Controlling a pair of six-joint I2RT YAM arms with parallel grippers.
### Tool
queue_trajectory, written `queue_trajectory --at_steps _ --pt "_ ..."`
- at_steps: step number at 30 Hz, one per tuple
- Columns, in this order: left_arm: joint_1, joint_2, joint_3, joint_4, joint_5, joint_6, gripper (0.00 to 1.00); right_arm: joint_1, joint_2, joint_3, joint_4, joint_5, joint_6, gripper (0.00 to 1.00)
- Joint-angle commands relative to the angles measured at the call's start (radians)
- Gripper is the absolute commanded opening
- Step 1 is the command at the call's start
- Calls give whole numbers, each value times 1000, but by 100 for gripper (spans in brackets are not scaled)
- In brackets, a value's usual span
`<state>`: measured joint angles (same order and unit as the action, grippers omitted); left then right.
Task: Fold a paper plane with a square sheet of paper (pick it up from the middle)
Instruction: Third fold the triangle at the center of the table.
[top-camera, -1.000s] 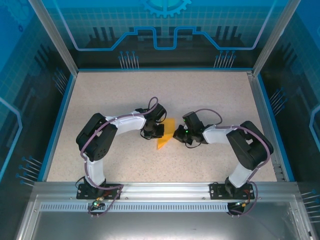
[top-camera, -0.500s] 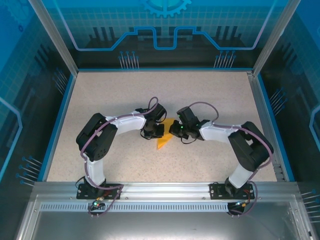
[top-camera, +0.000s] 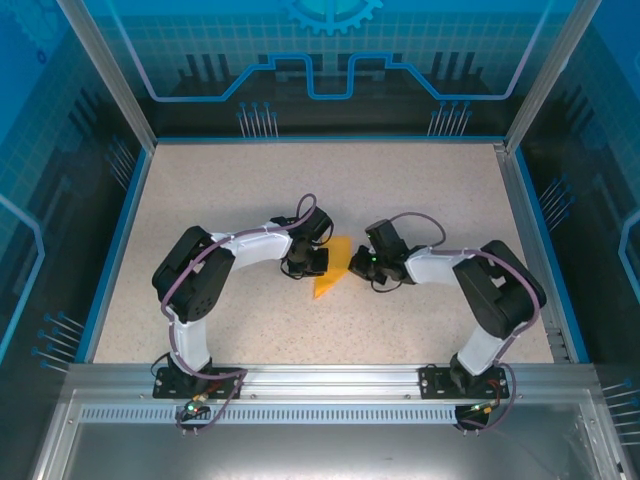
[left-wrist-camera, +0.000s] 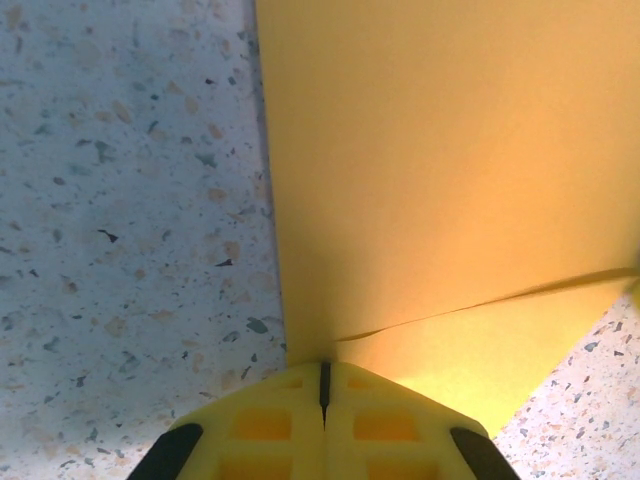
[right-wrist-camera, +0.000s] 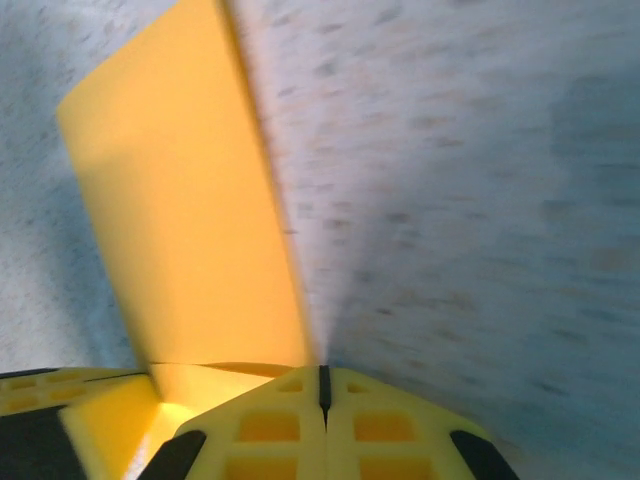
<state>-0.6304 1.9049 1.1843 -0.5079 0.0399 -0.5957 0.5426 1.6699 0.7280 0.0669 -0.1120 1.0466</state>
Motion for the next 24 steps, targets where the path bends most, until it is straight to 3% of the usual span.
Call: queue_trajectory --at_steps 1,5,10,16,24 --pt "11 95 -65 -104 -124 4 6 -1 -95 -19 -63 72 -12 2" --pt "12 91 -64 -106 -123 3 6 70 -126 -8 -42 61 -23 3" --pt "11 84 -61 -106 -122 3 6 124 -19 45 31 -24 -3 2" --pt "11 76 -63 -103 -119 5 6 135 100 109 65 -80 4 2" --pt "11 64 -44 -100 -90 17 6 116 124 62 54 -63 17 2"
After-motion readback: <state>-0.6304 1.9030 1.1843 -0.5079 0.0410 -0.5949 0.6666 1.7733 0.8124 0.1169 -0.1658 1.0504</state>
